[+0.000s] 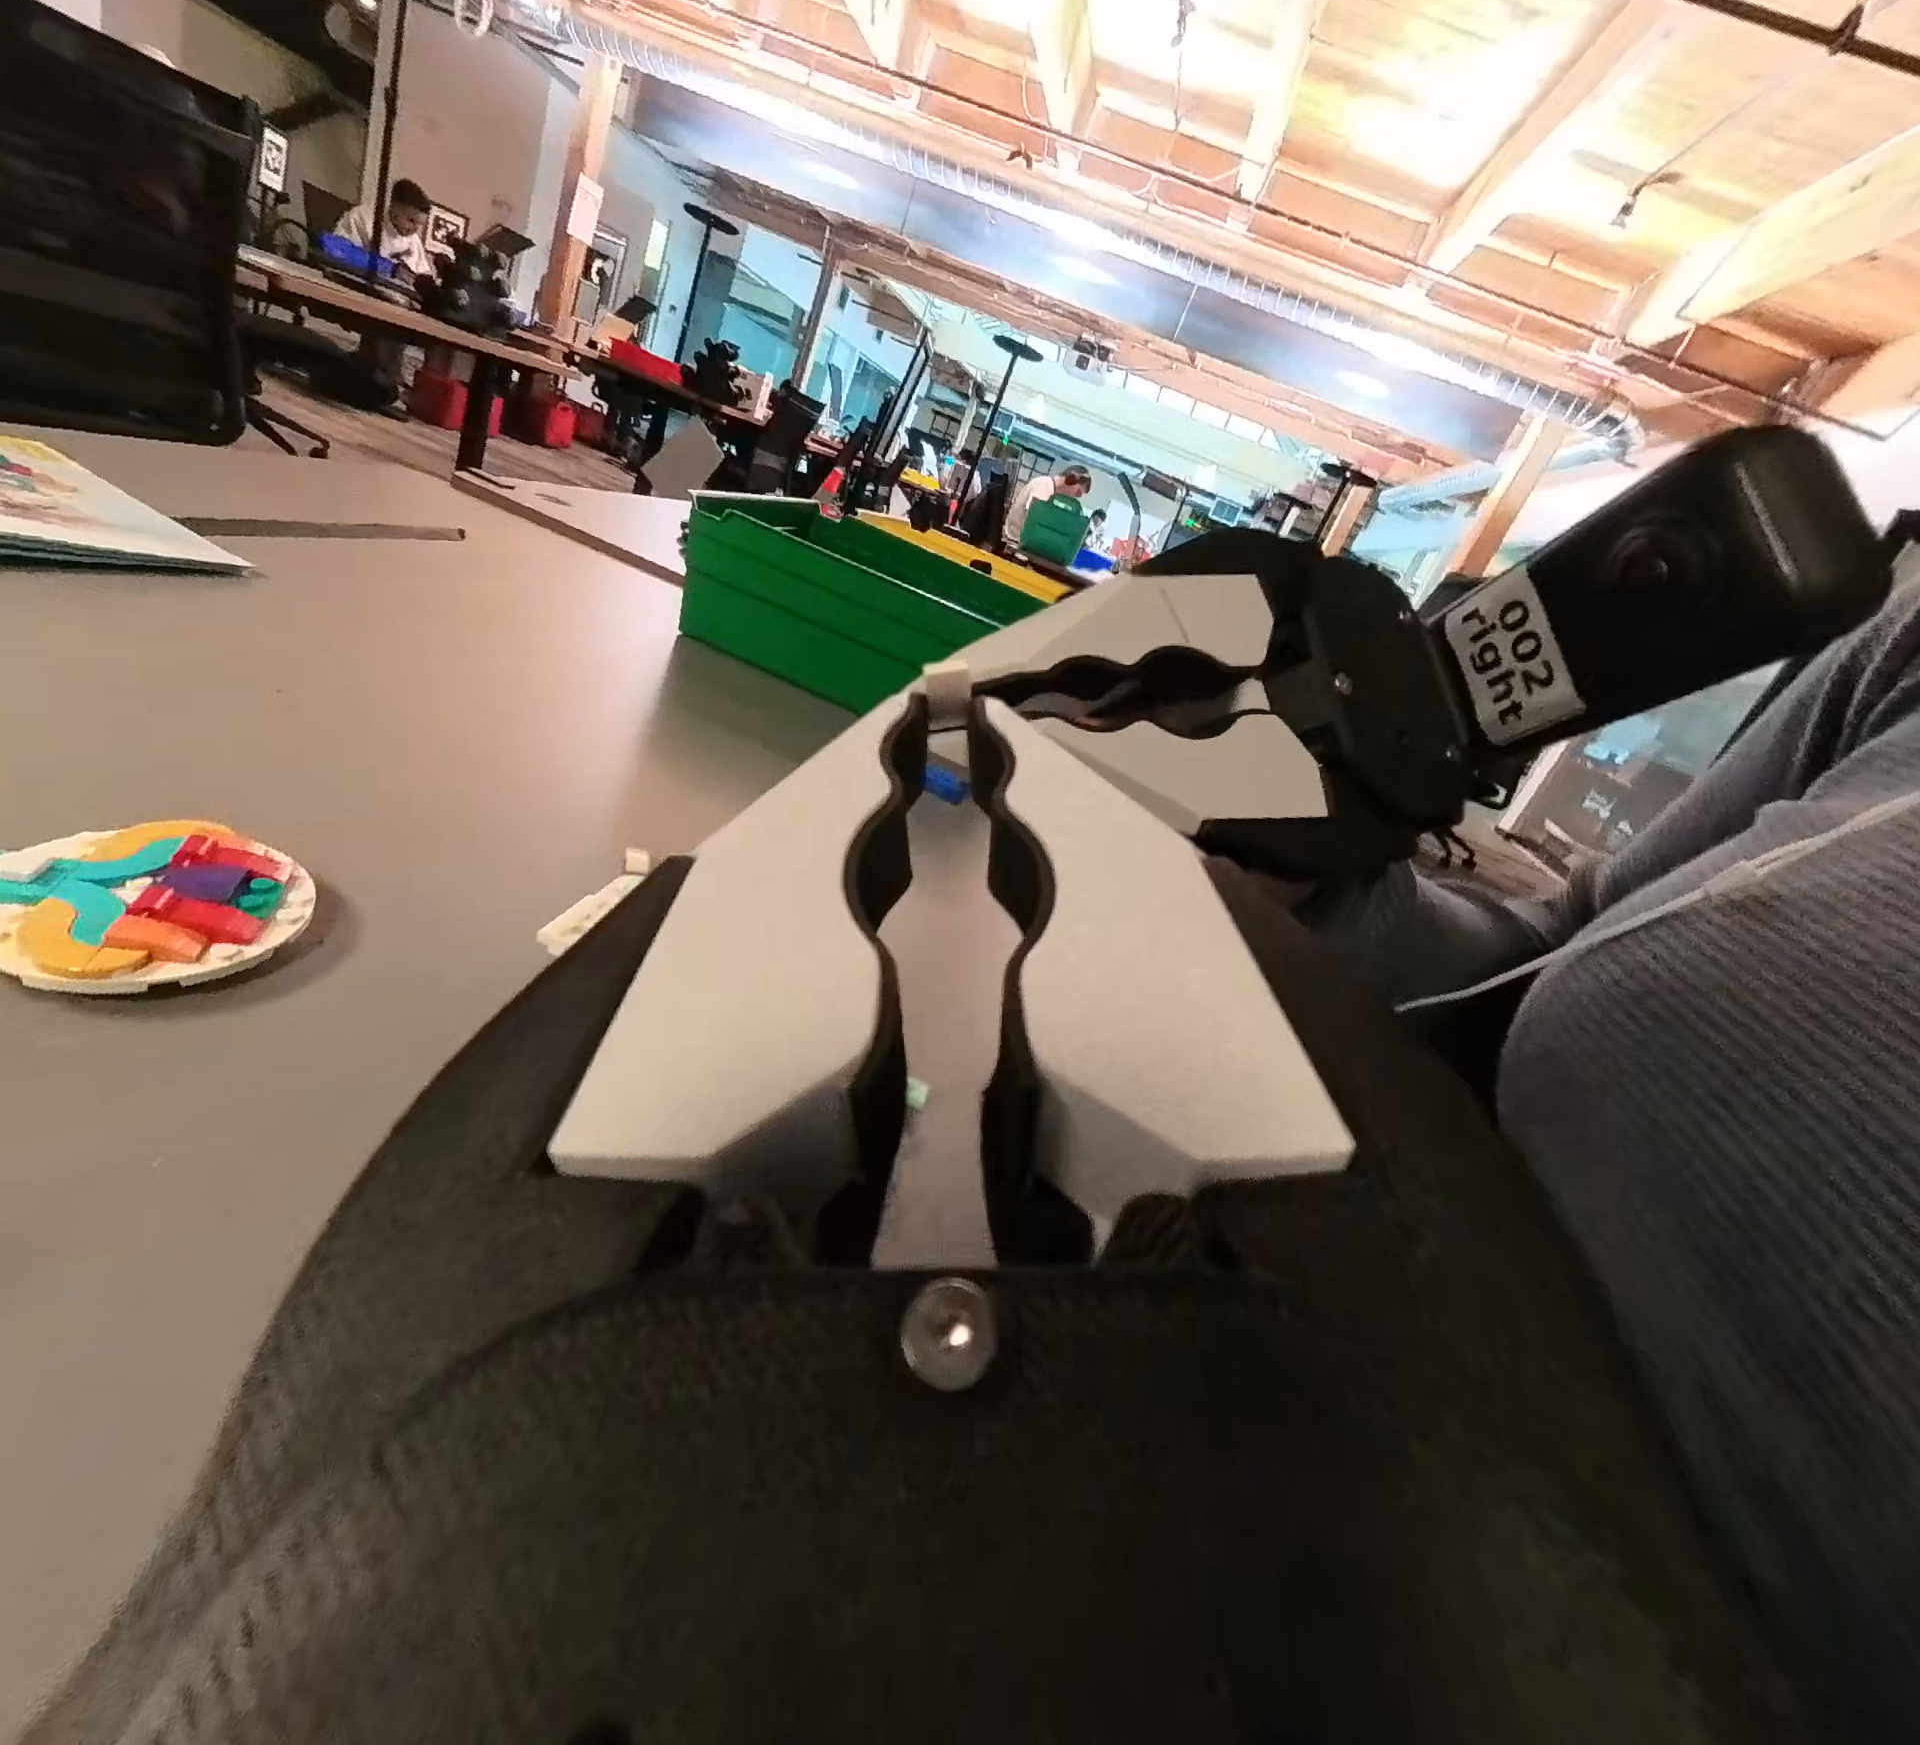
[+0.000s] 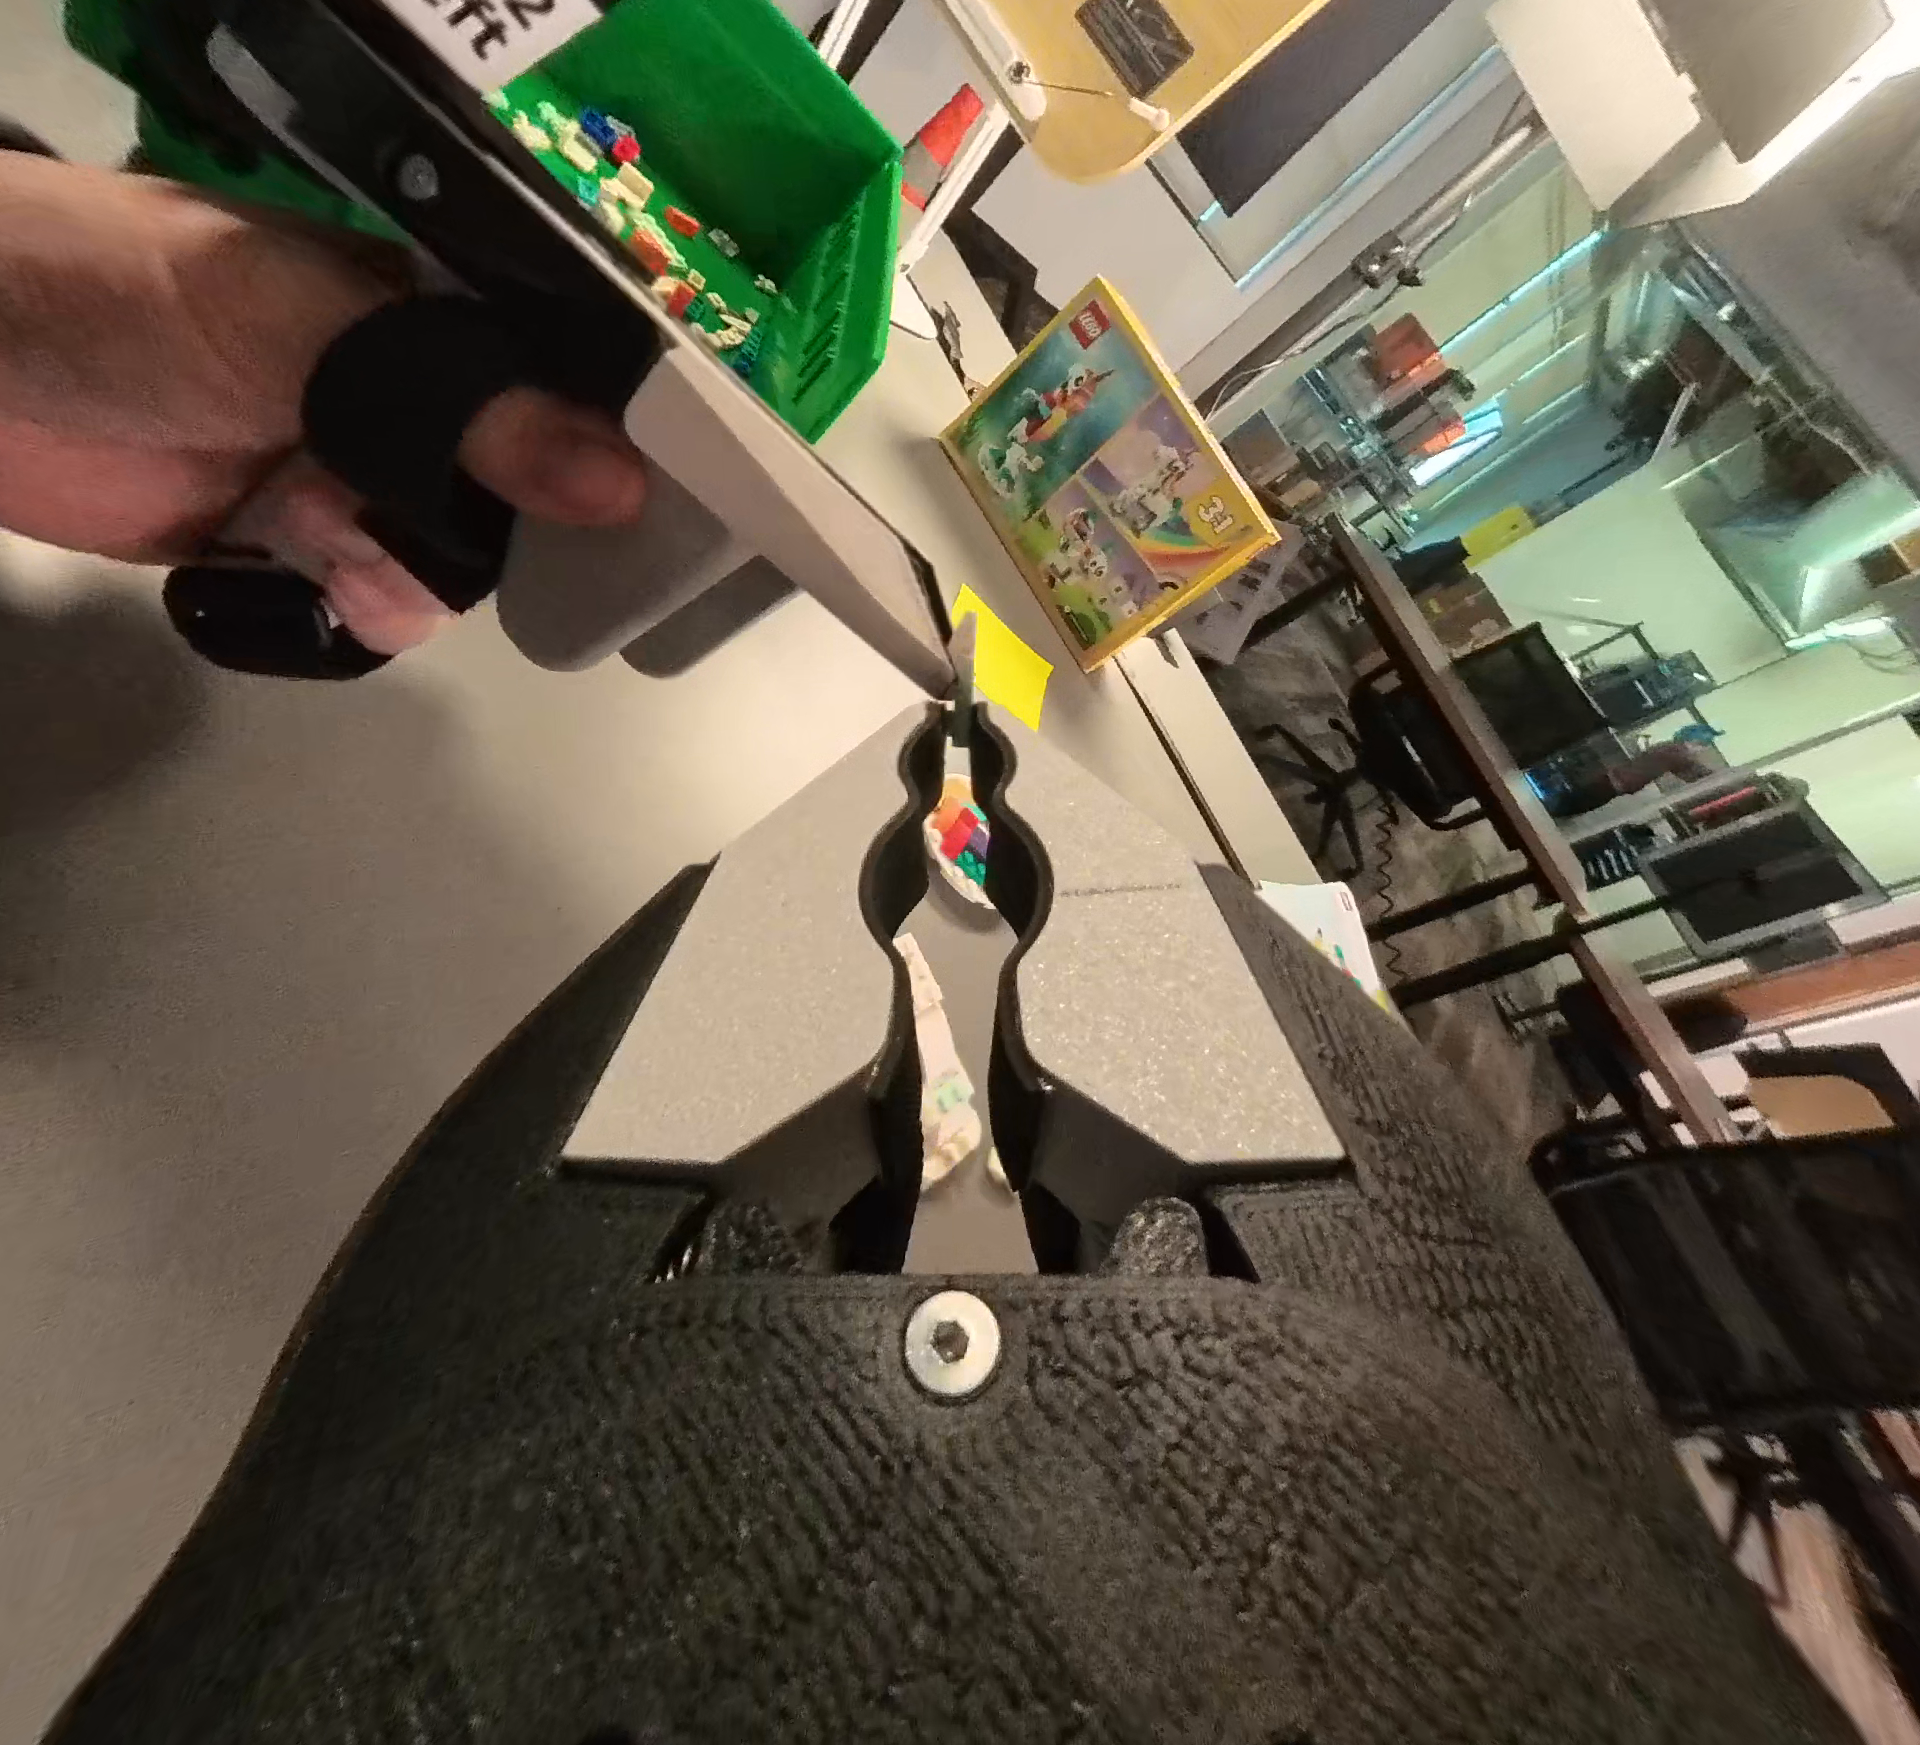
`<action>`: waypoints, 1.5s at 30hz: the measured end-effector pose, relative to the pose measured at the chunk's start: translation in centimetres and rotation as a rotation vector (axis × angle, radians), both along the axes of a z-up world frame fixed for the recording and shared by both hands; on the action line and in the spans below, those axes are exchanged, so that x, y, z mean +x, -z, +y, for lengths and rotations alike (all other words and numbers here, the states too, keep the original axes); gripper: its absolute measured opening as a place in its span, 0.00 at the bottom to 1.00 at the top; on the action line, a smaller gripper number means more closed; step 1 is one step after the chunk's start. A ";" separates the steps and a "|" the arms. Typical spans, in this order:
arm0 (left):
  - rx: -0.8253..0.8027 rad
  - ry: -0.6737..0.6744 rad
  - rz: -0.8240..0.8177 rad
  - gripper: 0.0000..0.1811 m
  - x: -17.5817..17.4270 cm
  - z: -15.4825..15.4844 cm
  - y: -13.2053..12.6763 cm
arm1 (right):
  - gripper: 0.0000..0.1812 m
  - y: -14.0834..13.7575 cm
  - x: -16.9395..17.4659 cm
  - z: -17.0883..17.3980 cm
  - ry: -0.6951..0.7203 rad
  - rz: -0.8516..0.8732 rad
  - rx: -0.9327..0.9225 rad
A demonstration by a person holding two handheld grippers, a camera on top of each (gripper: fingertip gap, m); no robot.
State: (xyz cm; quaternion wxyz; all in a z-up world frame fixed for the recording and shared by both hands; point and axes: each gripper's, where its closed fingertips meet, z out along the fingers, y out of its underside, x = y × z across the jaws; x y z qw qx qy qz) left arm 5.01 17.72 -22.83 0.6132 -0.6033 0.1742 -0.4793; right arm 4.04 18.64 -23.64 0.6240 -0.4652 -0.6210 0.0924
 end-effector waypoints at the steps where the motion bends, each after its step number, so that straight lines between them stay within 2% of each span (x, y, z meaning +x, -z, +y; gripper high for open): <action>1: -0.013 -0.004 -0.014 0.04 0.0 0.1 0.0 | 0.01 0.0 0.0 0.1 0.005 0.012 -0.010; 8: -0.015 -0.005 -0.103 0.04 0.0 0.4 -0.2 | 0.01 0.4 -0.1 0.0 -0.001 0.030 -0.049; 13: -0.016 -0.017 0.014 0.04 0.1 0.3 0.4 | 0.01 0.4 0.2 0.0 0.001 0.178 -0.273; 21: -0.034 -0.048 0.094 0.04 0.6 0.4 0.7 | 0.01 0.6 0.8 0.2 0.061 0.262 -0.256; 29: -0.028 -0.016 0.171 0.04 0.9 -1.0 1.6 | 0.01 1.3 1.1 -1.0 0.013 0.238 -0.278; 34: -0.060 -0.035 0.130 0.04 1.2 -1.2 1.9 | 0.02 1.4 1.4 -1.3 0.013 0.260 -0.325; 41: -0.122 0.121 0.029 0.04 1.6 -2.4 1.5 | 0.01 1.0 1.9 -2.4 -0.069 0.287 -0.406; 43: -0.138 0.121 -0.001 0.04 1.6 -2.2 1.5 | 0.01 1.1 2.0 -2.0 -0.044 0.300 -0.412; 44: -0.150 0.109 -0.008 0.04 1.6 -2.1 1.7 | 0.01 0.4 3.1 -0.3 0.066 0.357 -0.364; 45: -0.191 0.077 0.031 0.04 1.4 -1.8 3.0 | 0.00 -1.7 5.8 1.9 0.169 0.484 -0.322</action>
